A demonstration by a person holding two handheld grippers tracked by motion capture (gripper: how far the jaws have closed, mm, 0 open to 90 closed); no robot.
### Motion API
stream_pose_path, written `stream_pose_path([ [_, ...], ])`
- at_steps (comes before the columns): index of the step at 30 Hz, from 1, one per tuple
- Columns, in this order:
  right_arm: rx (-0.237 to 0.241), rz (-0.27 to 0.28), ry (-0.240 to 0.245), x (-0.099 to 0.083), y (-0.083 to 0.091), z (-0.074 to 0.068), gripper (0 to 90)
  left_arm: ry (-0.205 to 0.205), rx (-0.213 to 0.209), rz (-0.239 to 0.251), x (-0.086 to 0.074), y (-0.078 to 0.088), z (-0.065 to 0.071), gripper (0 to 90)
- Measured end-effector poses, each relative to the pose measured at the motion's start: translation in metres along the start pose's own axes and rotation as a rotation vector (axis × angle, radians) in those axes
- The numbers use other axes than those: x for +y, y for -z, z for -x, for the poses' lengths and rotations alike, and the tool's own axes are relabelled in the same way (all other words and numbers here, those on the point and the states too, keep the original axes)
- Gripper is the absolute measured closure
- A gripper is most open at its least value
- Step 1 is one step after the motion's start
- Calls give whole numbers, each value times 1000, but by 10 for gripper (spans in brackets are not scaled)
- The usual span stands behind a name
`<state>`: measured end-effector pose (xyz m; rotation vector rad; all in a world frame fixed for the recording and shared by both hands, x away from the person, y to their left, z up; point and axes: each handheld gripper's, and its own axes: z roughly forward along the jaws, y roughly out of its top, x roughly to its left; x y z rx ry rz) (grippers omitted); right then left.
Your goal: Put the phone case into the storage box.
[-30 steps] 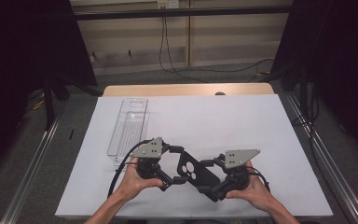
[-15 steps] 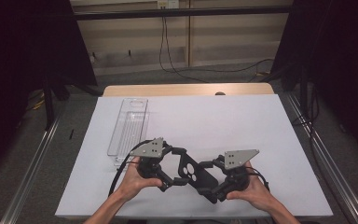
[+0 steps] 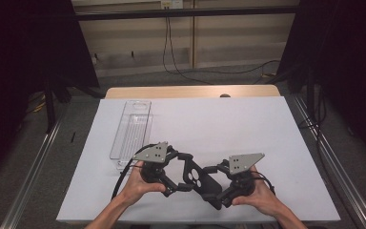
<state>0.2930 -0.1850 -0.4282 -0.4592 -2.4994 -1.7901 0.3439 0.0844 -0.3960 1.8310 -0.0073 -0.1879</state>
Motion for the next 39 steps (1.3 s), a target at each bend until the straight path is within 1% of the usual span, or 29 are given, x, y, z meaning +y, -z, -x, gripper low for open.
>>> stream_pose_path([
  [3, 3, -3, 2, 0, -1, 0, 145, 10, -13, 4, 0, -1, 0, 89],
  [4, 3, -3, 1, 0, -1, 0, 145, 7, -11, 3, 1, -1, 0, 107],
  [6, 4, -3, 3, 0, -1, 0, 145, 5, -10, 2, 1, -1, 0, 108],
  [13, 3, -6, 4, -1, -1, 0, 146, 19, -9, 1, 1, -2, -1, 119],
  [21, -5, -9, 9, 0, 0, 1, 147, 27, 4, -9, 3, -1, 0, 133],
  [29, -15, 6, 3, 1, 1, 2, 145, 61, 16, -5, 6, -2, 0, 140],
  [31, -17, 10, 5, 1, 1, 1, 144, 63, 21, -7, 7, -1, 0, 141],
  [35, -19, 24, 1, 2, 0, 1, 142, 76, 25, 4, 8, 1, 1, 143],
  [37, -25, 27, 2, 2, 0, 0, 141, 76, 38, 8, 9, 1, 2, 144],
  [39, -21, 35, -4, 3, 1, 0, 140, 85, 42, 17, 11, 2, 2, 144],
])
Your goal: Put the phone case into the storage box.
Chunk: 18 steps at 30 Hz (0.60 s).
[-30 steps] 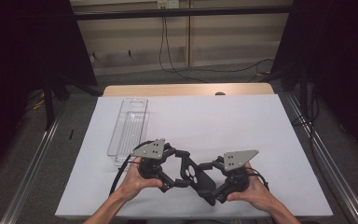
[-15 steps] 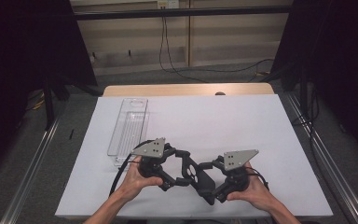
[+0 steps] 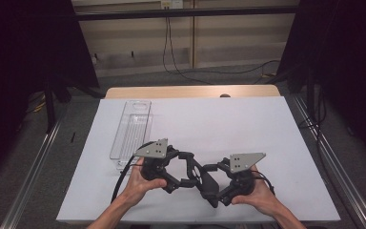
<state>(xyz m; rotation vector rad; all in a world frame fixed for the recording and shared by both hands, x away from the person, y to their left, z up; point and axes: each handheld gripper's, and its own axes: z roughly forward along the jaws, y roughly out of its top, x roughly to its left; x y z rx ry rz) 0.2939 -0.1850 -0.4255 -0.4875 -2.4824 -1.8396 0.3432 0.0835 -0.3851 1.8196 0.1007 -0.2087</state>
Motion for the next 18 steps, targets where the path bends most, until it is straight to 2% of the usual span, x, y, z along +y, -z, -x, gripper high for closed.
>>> stream_pose_path([
  [2, -4, 14, -11, 1, 1, 0, 138, 6, 12, 6, 1, 1, 0, 144],
  [6, -30, 16, -27, 0, 1, 1, 48, 26, 38, 26, 3, 7, -2, 143],
  [18, -105, 68, -47, 1, 7, 3, 38, 50, 118, 32, 6, 17, -5, 138],
])
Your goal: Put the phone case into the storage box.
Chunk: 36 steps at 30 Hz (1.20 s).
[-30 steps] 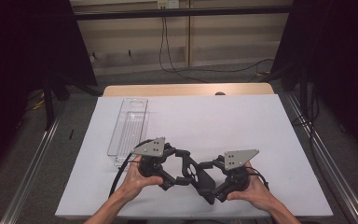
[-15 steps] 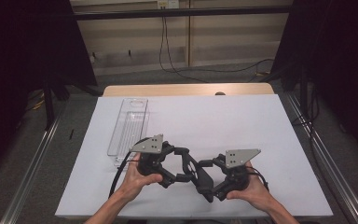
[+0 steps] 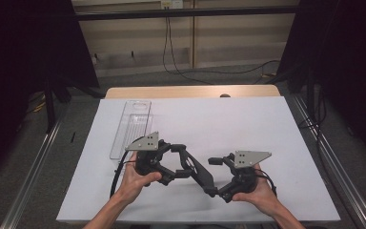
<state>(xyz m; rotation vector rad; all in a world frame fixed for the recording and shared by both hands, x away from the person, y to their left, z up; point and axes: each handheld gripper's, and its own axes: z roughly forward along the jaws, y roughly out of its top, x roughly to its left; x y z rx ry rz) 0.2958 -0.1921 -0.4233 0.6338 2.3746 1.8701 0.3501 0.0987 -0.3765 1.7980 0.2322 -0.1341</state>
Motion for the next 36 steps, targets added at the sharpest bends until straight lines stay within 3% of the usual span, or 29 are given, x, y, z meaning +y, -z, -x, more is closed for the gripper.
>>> stream_pose_path([
  [7, -34, 17, -12, 0, 6, 2, 41, 16, 62, 2, 2, 4, 1, 138],
  [15, -118, 30, -33, -3, 14, 5, 29, 29, 121, -5, 2, 6, 2, 137],
  [23, -238, 44, -51, -4, 23, 5, 9, 41, 187, 2, 3, 13, 2, 137],
  [29, -287, 43, -35, -3, 28, 0, 16, 43, 234, 0, 4, 19, 2, 136],
  [36, -413, 53, -45, -13, 47, -2, 19, 52, 282, 6, 7, 27, 1, 136],
])
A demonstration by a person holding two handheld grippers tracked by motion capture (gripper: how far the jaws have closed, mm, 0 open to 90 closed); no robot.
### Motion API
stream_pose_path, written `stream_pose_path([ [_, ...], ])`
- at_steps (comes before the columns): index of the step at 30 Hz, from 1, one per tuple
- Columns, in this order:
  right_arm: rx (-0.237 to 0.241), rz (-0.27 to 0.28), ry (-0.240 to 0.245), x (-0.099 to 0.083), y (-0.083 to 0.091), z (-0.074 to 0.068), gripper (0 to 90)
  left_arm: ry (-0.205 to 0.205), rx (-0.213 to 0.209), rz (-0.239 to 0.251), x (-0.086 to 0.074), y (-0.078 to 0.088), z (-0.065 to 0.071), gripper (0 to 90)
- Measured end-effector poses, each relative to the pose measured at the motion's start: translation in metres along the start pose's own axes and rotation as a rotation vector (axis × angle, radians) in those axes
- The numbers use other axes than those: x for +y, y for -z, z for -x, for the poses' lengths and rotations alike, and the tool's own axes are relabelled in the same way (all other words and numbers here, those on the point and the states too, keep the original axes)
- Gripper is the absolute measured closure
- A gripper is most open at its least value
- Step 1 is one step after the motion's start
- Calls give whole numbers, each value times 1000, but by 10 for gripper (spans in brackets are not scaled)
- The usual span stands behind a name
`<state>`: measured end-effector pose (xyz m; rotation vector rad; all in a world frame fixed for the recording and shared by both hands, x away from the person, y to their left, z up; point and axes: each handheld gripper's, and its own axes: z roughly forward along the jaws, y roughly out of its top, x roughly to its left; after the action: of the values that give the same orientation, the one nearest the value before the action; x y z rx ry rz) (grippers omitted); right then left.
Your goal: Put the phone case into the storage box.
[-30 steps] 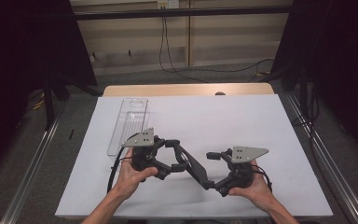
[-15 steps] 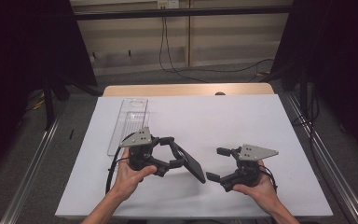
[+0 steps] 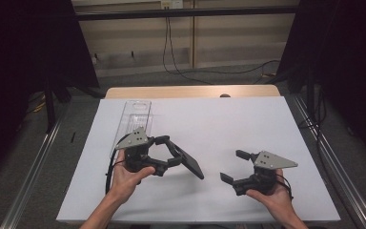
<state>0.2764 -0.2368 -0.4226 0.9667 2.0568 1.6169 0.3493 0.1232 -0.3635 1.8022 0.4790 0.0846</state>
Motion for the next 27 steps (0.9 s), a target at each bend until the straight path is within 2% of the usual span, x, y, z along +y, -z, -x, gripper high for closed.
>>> stream_pose_path([
  [4, -69, 0, -24, -4, 11, 7, 4, 15, 26, 1, 0, 4, -2, 136],
  [8, -138, -7, -24, -7, 22, 11, 1, 23, 51, -8, 0, 7, -4, 136],
  [11, -175, -2, -38, -10, 28, 13, 1, 26, 70, -11, 1, 10, -5, 135],
  [15, -199, -7, -50, -14, 36, 15, 4, 45, 102, -24, 2, 12, -6, 135],
  [16, -209, -6, -48, -16, 39, 15, 4, 49, 100, -26, 2, 13, -6, 134],
  [20, -269, 17, -40, -21, 49, 15, 0, 48, 137, -27, 7, 17, -8, 135],
  [27, -334, 66, -43, -25, 64, 19, 5, 67, 171, -35, 11, 23, -12, 133],
])
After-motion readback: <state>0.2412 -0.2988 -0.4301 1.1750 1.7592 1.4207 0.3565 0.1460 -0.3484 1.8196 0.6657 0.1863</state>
